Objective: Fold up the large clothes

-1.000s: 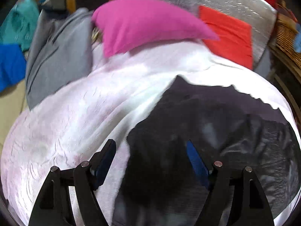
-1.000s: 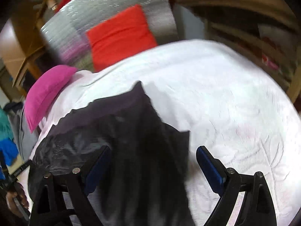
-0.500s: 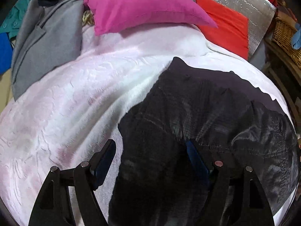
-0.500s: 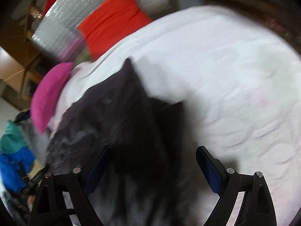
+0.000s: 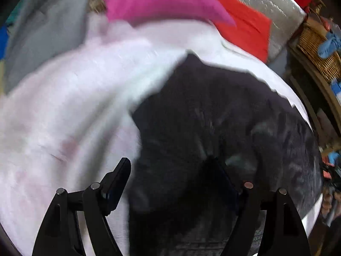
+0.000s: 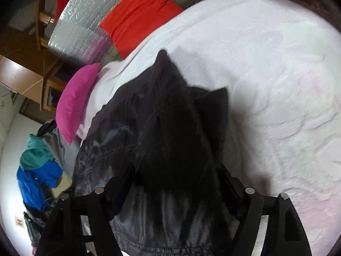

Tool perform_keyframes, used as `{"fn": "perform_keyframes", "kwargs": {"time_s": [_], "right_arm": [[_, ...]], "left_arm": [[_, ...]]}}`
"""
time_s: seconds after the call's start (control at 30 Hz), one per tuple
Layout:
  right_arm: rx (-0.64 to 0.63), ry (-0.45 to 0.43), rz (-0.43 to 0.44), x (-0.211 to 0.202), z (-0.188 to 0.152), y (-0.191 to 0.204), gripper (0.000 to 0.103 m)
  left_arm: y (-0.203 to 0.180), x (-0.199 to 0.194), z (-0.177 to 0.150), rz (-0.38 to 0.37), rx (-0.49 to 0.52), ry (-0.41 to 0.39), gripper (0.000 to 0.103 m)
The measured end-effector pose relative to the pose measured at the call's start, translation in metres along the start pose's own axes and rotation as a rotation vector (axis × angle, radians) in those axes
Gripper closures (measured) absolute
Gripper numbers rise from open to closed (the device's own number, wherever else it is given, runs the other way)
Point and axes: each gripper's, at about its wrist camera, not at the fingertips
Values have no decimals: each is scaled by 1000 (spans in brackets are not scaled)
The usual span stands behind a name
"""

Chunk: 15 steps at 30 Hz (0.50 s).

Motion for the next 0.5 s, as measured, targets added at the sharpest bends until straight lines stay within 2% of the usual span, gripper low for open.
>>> {"fn": "perform_keyframes", "kwargs": {"time_s": [0.03,0.07,0.1,0.13,0.17,0.23,0.33,0.43,0.5], "right_arm": [[-26,0,-14,2,0,6,42],[-43,1,-31,3,1,13,48],[-49,9,-30,1,4,16,64],[-62,12,-33,-4,8,20,75],[-92,8,-42,-10,11,27,78],[-149,-8,-56,-29,16,41,83],[-209,-42,-61,-63,20,60,85],[-256,-47,-55,-87,10,66,85],[-262,-25,-65,-91,-5,55,85]], "left_arm": [[-2,3,-1,-6,-2,3,33],[-6,4,0,-30,-4,15,51],[-10,3,2,-30,-1,21,68],[-17,0,5,-14,17,23,74],[-25,-6,8,1,32,24,83],[-35,-22,11,13,34,-5,86],[-48,-53,7,2,29,-61,87],[-64,-84,-14,18,63,-102,87],[-63,-89,-34,9,44,-89,86]]}}
Point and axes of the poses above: each gripper's, at about its wrist camera, not at the fingertips, and x roughly the way its jaws point, y to its left, z to its top, and after that the axes turned 10 degrees about -z, right-handed
